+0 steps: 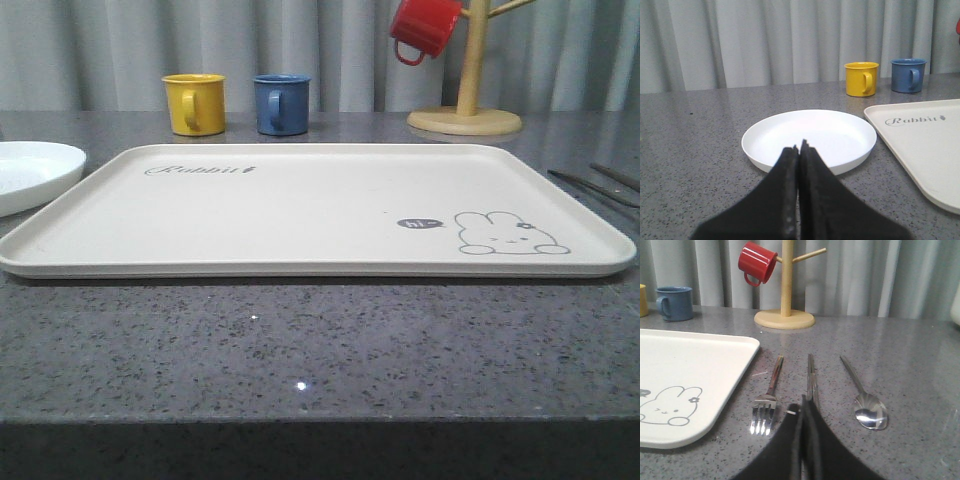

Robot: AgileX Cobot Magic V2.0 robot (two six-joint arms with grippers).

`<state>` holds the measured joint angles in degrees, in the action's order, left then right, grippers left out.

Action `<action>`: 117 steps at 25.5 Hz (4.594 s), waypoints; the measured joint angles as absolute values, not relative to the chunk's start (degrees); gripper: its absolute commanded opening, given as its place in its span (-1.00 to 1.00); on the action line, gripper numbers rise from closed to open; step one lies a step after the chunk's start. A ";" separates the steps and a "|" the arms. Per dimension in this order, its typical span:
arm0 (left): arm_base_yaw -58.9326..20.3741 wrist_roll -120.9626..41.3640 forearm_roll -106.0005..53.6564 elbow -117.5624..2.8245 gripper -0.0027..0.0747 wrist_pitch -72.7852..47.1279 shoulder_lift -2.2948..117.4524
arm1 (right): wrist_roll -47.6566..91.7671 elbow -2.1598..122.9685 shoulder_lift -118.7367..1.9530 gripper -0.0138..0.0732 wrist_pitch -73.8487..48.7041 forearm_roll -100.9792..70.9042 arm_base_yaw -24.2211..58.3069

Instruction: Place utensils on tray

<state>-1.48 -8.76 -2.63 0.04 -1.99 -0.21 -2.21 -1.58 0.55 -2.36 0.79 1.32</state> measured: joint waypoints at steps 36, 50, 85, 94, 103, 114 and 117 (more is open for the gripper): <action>-1.48 -8.76 -2.63 -28.74 -0.98 -18.71 8.01 | -2.21 26.23 -7.37 -0.84 -25.39 0.79 1.32; -1.48 -8.76 -3.23 -39.70 -0.98 -35.55 27.02 | -2.21 40.53 -31.65 -0.84 -43.01 0.79 1.32; 6.81 -8.76 0.59 -53.70 0.49 -42.21 66.20 | -2.21 40.53 -38.74 0.31 -43.01 0.79 1.32; 18.62 -23.50 -18.54 -60.46 0.49 -41.79 80.48 | -2.21 40.53 -38.74 0.31 -43.01 0.79 1.32; 19.19 -26.38 -25.43 -66.73 0.49 -41.45 91.13 | -2.21 40.53 -38.74 0.31 -43.01 0.79 1.32; 18.87 -26.53 -25.95 -67.83 -0.13 -41.99 95.11 | -2.21 40.53 -38.74 0.31 -43.01 0.79 1.32; 18.87 -26.75 -25.95 -67.83 -0.56 -42.38 95.11 | -2.21 40.53 -38.74 0.31 -43.01 0.79 1.32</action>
